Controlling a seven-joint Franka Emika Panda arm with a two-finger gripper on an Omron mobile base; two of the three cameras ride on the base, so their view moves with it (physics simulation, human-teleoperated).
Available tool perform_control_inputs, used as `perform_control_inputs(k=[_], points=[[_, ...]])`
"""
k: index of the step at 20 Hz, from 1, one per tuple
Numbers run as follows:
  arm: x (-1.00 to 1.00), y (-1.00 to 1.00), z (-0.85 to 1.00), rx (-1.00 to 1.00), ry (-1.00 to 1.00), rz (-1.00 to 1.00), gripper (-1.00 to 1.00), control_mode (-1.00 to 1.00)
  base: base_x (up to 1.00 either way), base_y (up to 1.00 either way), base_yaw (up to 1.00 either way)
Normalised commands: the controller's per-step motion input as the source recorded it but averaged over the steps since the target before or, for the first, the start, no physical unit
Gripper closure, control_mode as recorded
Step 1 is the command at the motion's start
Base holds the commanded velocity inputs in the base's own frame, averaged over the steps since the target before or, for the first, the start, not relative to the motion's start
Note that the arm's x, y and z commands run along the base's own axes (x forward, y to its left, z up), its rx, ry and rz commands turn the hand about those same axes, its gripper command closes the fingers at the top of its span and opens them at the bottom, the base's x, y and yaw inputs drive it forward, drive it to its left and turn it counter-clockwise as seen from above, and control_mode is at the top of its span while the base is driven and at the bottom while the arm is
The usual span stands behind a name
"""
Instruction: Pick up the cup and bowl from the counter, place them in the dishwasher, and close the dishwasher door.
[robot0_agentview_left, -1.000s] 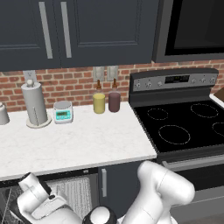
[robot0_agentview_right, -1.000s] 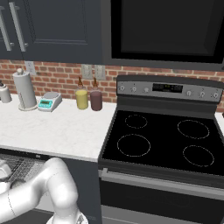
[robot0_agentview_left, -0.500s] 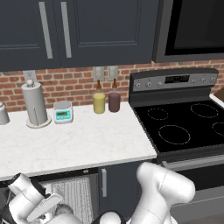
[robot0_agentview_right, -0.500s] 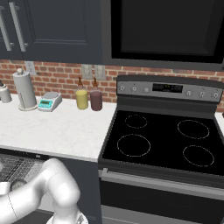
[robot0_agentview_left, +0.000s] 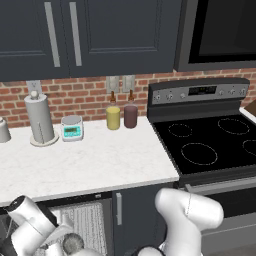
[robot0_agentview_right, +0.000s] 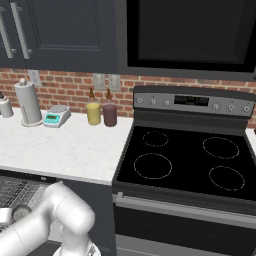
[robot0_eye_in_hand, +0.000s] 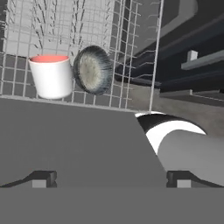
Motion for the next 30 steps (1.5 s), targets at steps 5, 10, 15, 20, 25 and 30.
perform_control_inputs(k=[5,10,15,20,25,30], points=[[-0.44,-0.03,0.03,0.11,-0.11,0.00,-1.00,-1.00,0.00,0.00,0.00],[-0.32,-0.10,0.00,0.08,-0.09,0.00,-1.00,-1.00,0.00,0.00,0.00],[-0.27,-0.07,0.00,0.06,-0.07,0.00,-1.00,-1.00,0.00,0.00,0.00],[-0.10,-0.01,0.00,0.04,-0.05,0.00,-1.00,-1.00,0.00,0.00,0.00],[0.00,0.00,0.04,0.03,-0.01,0.04,-1.00,-1.00,0.00,0.00,0.00],[-0.12,-0.02,0.07,0.05,0.00,0.08,-1.00,-1.00,0.00,0.00,0.00]])
